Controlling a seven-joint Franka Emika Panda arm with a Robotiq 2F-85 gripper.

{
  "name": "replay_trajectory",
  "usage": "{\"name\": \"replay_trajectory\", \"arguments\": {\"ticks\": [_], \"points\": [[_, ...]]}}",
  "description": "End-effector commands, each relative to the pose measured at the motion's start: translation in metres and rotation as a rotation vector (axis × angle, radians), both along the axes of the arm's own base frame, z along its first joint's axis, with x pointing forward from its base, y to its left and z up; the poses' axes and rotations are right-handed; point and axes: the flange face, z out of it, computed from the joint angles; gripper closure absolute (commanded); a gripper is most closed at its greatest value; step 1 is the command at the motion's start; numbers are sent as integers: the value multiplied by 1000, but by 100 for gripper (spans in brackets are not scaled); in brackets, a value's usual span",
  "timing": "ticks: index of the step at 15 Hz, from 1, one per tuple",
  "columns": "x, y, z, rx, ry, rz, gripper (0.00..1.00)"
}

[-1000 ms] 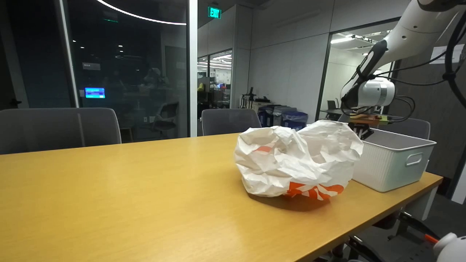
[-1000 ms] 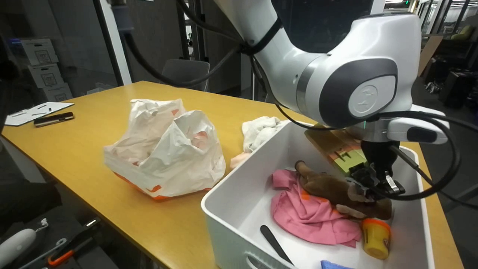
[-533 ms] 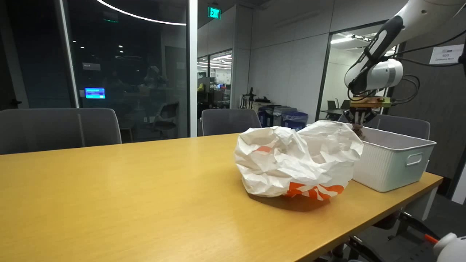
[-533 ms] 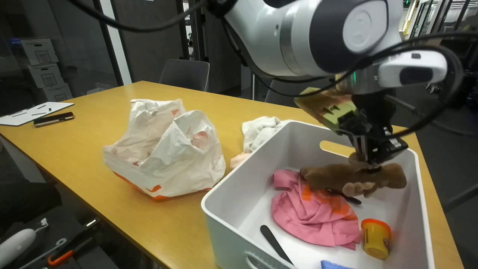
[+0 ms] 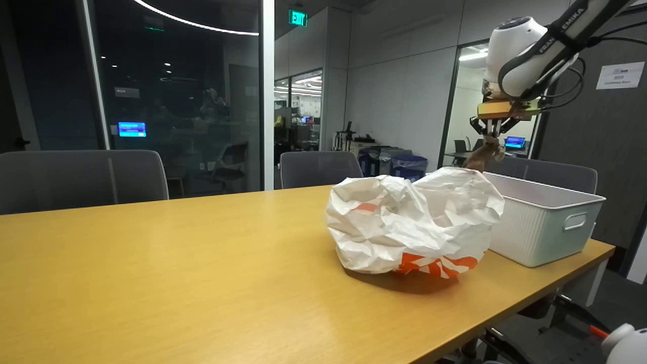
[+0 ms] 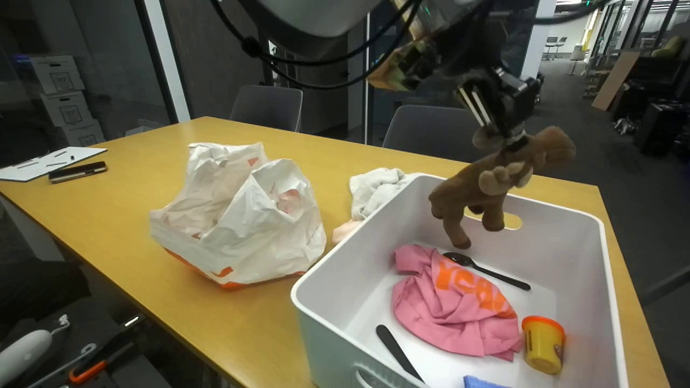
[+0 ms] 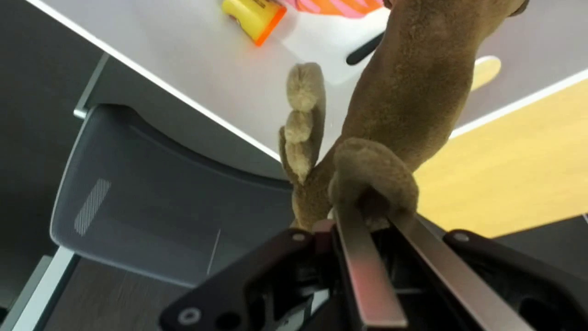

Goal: Put the white towel and the peach shirt on the table, the moose toy and the yellow container in the plastic bag

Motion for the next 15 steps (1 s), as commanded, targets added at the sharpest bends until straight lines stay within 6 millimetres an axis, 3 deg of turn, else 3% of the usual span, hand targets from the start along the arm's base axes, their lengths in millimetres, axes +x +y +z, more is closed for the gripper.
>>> {"name": "replay_trajectory", "arguments": {"ticks": [1,4,9,12,15], "points": [[-28,41,51,-116,-136,-17,96],[-54,86,65,-199,-219,-5,96],[-91,168,66,-257,-305,99,96],[-108,202,68,-308,-341,151,97],[-123,223,64,-263,-300,258,96]]}}
